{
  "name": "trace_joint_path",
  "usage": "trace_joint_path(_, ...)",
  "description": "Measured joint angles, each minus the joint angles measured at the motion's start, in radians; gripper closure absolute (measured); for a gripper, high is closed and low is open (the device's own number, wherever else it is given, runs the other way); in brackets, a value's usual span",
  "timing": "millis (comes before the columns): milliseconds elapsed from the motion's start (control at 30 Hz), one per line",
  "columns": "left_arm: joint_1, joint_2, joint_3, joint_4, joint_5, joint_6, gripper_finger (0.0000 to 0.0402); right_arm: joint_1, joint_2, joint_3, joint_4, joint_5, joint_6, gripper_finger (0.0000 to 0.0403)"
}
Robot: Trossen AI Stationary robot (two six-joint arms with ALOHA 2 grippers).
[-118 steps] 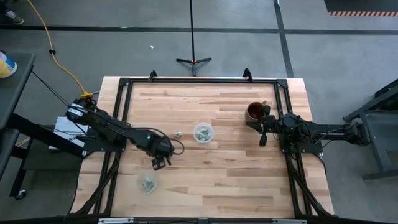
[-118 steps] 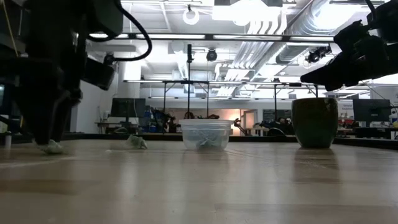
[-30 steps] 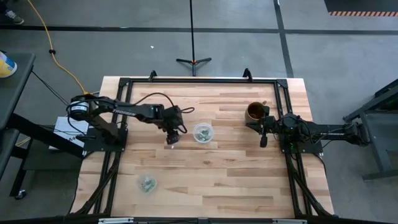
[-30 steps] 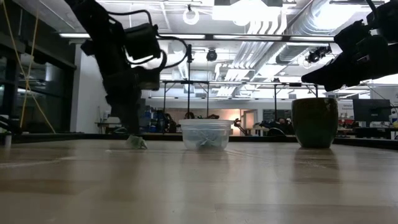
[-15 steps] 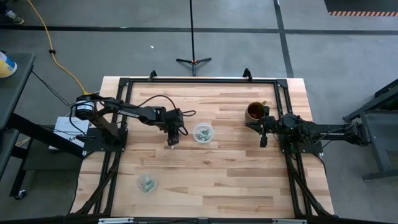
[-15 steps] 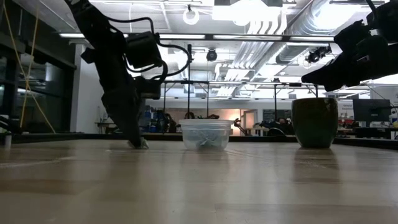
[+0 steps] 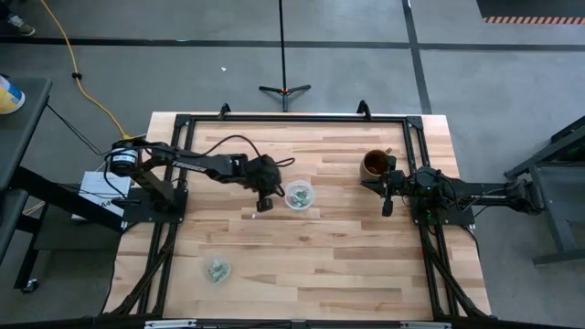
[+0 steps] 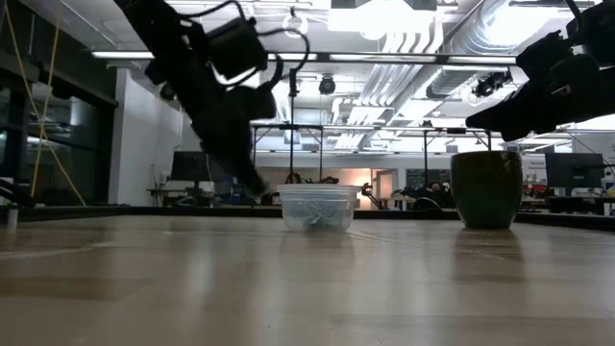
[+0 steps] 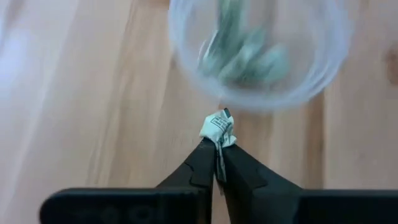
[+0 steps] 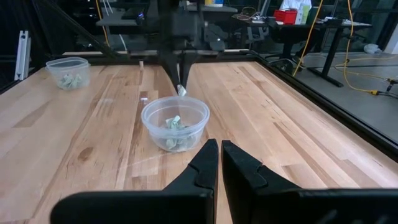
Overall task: Pick and place items into bin
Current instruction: Put the green stevia packet into the top transparent bin
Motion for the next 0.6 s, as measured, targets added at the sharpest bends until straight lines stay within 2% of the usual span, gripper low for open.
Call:
trace_joint_path(167,-0.002,0.000,0.053,0.024,-0.008,0.060,0.0377,0.000,0.000,0.000,0.000,0.000,0.000,0.0391)
trace_joint_path(367,-0.002,-0.001,0.066,0.122,-0.002,0.064,0.0366,0.000,0.000,0.000,0.000,0.000,0.000,0.0391)
trace_joint_path(467,-0.012,0.018,0.067,0.197,0.049,0.064,0.0351,0.000,0.000,0.000,0.000,0.000,0.000,0.0391)
trace_joint_path(600,-0.042,0.071,0.065,0.277,0.095,0.061,0.0356,0.000,0.000,0.000,0.000,0.007,-0.004,0.0391)
